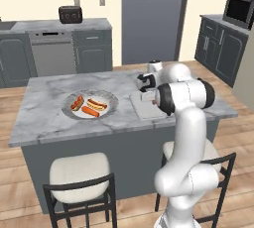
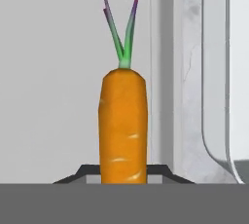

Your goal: Place one cooked food and one vegetable from the large plate to each tupperware container.

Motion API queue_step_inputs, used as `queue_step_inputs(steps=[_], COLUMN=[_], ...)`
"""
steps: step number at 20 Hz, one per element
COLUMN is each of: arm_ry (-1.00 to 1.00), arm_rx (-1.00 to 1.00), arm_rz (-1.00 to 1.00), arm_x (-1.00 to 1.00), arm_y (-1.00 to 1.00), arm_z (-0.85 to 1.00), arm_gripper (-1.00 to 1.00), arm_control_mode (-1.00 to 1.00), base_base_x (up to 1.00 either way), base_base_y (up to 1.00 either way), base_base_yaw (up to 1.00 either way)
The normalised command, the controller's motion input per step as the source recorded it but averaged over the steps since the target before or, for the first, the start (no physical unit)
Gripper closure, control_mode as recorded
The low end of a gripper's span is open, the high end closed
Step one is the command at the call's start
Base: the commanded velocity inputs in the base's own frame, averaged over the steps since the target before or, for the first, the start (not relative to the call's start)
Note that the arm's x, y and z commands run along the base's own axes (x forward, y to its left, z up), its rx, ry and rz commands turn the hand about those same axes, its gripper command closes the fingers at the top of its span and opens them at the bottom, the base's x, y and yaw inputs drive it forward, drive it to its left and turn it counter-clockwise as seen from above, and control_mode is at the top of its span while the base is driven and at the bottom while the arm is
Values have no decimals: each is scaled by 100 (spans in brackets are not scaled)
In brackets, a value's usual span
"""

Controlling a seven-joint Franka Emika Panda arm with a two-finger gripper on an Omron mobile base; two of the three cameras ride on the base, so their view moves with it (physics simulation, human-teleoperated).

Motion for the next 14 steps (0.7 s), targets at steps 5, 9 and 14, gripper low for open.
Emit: queue_step_inputs(steps=[5, 9, 14], arm_ry=[0, 0, 0], arm_rx=[0, 0, 0], arm_rz=[-1, -2, -2], arm_x=[4, 0, 1], arm_y=[4, 0, 1], arm_z=[-13, -19, -12], arm_gripper=[100, 100, -100], arm_control_mode=[-100, -100, -100], base_base_x=[0, 0, 0], base_base_y=[0, 0, 0], base_base_yaw=[0, 0, 0])
